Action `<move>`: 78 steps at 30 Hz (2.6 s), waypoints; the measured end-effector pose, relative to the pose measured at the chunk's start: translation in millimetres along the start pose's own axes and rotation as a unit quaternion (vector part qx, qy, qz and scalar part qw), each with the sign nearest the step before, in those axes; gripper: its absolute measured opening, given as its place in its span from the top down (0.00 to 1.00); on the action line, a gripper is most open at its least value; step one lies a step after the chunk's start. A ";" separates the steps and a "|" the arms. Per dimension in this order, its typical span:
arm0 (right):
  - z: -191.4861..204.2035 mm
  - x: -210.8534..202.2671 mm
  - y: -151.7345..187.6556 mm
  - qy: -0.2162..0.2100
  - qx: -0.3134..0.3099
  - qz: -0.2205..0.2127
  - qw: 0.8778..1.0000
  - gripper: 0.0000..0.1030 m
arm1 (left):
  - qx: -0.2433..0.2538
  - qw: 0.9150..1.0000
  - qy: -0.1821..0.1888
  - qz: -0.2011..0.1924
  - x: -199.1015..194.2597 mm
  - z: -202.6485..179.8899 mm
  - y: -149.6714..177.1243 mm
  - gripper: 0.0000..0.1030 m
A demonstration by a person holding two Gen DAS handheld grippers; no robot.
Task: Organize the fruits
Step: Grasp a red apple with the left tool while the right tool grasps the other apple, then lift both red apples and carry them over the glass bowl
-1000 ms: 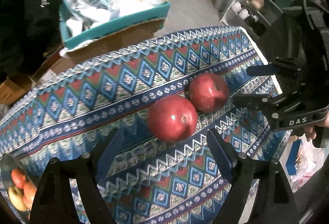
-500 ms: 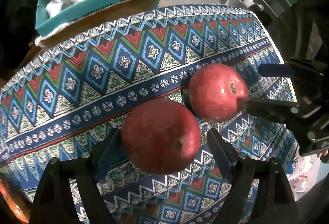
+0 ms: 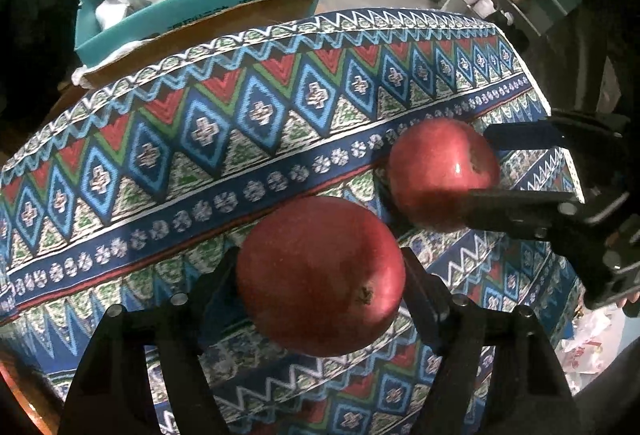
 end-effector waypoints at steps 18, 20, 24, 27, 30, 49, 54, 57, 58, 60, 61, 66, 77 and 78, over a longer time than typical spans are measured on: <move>4.3 41.8 -15.4 0.054 0.011 0.023 0.998 0.26 | -0.031 0.999 0.005 -0.009 -22.0 38.0 11.6 0.25; 4.6 40.6 -17.0 0.054 0.014 0.021 0.998 0.27 | -0.031 0.999 0.007 -0.011 -23.2 37.1 12.2 0.25; 7.5 38.9 -17.0 0.062 0.010 0.016 0.998 0.28 | -0.030 0.999 0.007 -0.014 -28.4 37.6 15.5 0.25; 12.9 36.0 -17.3 0.054 0.008 0.014 0.998 0.28 | -0.030 0.999 0.008 -0.017 -34.0 37.0 17.9 0.25; 21.1 28.7 -13.1 0.051 0.005 0.006 0.999 0.28 | -0.028 0.999 0.006 -0.020 -40.7 35.2 20.3 0.25; 76.0 -37.1 0.9 0.038 -0.020 -0.050 0.998 0.28 | -0.017 0.998 -0.011 -0.060 -113.3 35.2 54.9 0.25; 97.8 -52.1 4.9 0.034 -0.036 -0.063 0.997 0.28 | -0.019 0.997 -0.013 -0.067 -130.4 40.3 68.5 0.25; 111.8 -62.1 6.9 0.029 -0.045 -0.070 0.996 0.28 | -0.021 0.997 -0.017 -0.069 -139.5 43.4 78.6 0.25; 116.2 -64.6 6.3 0.027 -0.048 -0.072 0.996 0.28 | -0.021 0.997 -0.019 -0.070 -143.2 45.2 83.4 0.25; 128.5 -71.5 6.1 0.021 -0.057 -0.079 0.995 0.28 | -0.023 0.997 -0.022 -0.070 -148.3 47.9 90.7 0.25; 133.1 -72.8 5.0 0.019 -0.060 -0.080 0.995 0.28 | -0.024 0.997 -0.022 -0.070 -151.3 50.2 95.2 0.25; 162.8 -81.3 2.7 0.006 -0.082 -0.087 0.993 0.28 | -0.038 0.996 -0.022 -0.077 -166.1 65.4 115.1 0.25; 220.8 -84.2 -7.0 -0.009 -0.121 -0.087 0.989 0.28 | -0.074 0.993 -0.033 -0.089 -192.8 112.4 154.5 0.25; 226.8 -82.9 -8.7 -0.013 -0.125 -0.085 0.988 0.28 | -0.078 0.992 -0.033 -0.089 -194.1 117.0 157.5 0.25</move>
Point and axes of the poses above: each gripper's, at about its wrist camera, not at the fingertips, and x roughly the way its jaws point, z to its left, y to its underside, the point moved 2 cm from there along x, roughly the way its jaws point, and after that the axes turned 11 degrees about z, right-handed, at the moved point
